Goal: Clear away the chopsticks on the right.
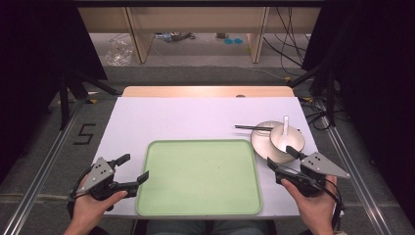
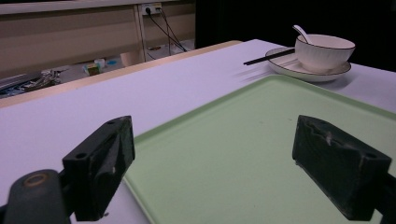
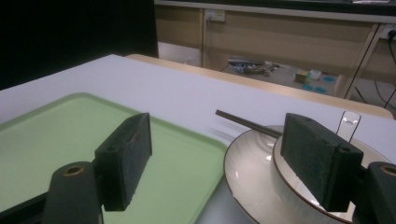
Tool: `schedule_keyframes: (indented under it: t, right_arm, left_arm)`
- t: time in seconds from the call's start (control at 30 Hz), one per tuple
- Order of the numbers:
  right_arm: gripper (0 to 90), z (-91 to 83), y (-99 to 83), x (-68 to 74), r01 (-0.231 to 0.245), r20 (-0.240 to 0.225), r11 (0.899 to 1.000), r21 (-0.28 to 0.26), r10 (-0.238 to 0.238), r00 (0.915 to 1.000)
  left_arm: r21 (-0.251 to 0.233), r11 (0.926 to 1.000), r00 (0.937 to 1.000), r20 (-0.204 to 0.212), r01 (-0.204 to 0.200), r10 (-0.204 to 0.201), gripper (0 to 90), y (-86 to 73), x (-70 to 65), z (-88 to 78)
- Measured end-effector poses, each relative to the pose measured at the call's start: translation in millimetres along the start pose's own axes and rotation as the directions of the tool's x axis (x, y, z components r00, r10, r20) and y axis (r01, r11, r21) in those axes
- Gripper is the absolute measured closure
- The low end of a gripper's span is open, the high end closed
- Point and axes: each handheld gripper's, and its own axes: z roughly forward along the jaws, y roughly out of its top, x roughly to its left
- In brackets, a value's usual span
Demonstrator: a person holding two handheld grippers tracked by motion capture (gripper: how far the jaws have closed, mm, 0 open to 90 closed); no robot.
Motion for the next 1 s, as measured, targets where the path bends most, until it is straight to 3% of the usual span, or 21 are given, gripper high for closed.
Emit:
schedule_keyframes:
  t: [0.2, 0.33, 0.43, 0.53, 0.63, 0.8, 0.93, 1.0]
  right_arm:
    - [34.9, 9.8, 4.9, -2.5, 0.075, 0.052, 0.997, 0.027, -0.076, 0.9957]
    - [51.2, 21.2, 9.4, -9.3, 0.114, 0.069, 0.992, 0.051, -0.117, 0.9907]
    - [64.0, 31.0, 16.3, -14.3, 0.090, 0.051, 0.990, 0.105, -0.096, 0.9941]
    - [75.0, 44.8, 20.1, -19.0, 0.058, 0.050, 0.992, 0.111, -0.064, 0.9967]
    - [82.6, 57.4, 25.2, -23.0, 0.073, 0.063, 0.987, 0.147, -0.083, 0.9946]
    - [88.8, 79.5, 31.1, -28.2, 0.037, 0.071, 0.979, 0.202, -0.053, 0.9961]
    - [90.0, 96.2, 34.7, -30.9, 0.004, 0.073, 0.968, 0.251, -0.023, 0.9970]
    - [90.0, 105.7, 35.6, -32.0, 0.006, 0.078, 0.960, 0.279, -0.029, 0.9965]
  left_arm:
    - [-0.004, 1.0000, 1.0000, 0.002, 0.002, -0.002, 13.2, -0.2, 0.1, 0.3]
    - [-0.003, 1.0000, 1.0000, 0.001, 0.002, -0.002, 13.5, -0.3, 0.4, 0.4]
    - [-0.003, 1.0000, 1.0000, 0.001, 0.003, -0.003, 13.6, -0.3, 0.3, 0.4]
    - [-0.001, 0.9999, 0.9999, 0.000, 0.012, -0.012, 13.7, -0.6, 0.6, 0.4]
    - [-0.009, 0.9999, 0.9999, 0.009, 0.011, -0.011, 13.7, -1.0, 1.1, 1.3]
    - [0.000, 0.9999, 0.9999, 0.002, 0.012, -0.012, 13.7, -0.6, 0.5, 0.5]
    - [0.001, 1.0000, 1.0000, 0.001, 0.009, -0.009, 13.7, -0.5, 0.9, 0.6]
    - [-0.006, 0.9999, 0.9999, 0.005, 0.012, -0.012, 13.7, -0.8, 1.1, 1.0]
